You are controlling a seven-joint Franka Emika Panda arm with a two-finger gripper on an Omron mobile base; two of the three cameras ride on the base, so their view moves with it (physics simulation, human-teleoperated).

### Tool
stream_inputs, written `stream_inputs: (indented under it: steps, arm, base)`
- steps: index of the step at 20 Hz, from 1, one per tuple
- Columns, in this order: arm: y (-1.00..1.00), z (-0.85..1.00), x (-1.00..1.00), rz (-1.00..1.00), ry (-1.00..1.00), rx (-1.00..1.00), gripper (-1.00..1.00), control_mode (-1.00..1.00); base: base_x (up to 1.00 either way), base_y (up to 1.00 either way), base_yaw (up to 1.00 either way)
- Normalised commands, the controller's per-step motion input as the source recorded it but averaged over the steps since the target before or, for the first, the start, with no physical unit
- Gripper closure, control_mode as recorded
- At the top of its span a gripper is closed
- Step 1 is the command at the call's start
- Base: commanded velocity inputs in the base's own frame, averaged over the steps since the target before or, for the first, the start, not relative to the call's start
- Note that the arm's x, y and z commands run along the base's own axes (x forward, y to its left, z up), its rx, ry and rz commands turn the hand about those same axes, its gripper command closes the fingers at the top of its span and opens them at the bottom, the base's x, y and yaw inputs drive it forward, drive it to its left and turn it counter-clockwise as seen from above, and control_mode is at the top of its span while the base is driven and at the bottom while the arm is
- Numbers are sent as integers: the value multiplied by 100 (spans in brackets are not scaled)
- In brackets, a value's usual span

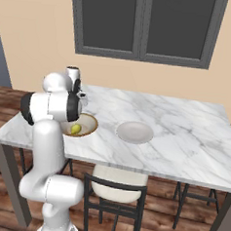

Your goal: Pick the chicken drumstick and lemon from their plates and place them in the bowl. Then put the bowl in the fridge.

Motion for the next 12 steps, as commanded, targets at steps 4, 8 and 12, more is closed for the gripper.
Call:
stream_inputs:
  steps: [4, 8, 12]
  arm:
    - [-29, 1, -40, -12, 0, 0, 100, -100]
    - [-21, 6, -24, -14, 0, 0, 100, -100]
    - [-12, 0, -11, -11, 0, 0, 100, -100]
  base:
    - [0, 0, 0]
    - [0, 0, 0]
    - [0, 0, 0]
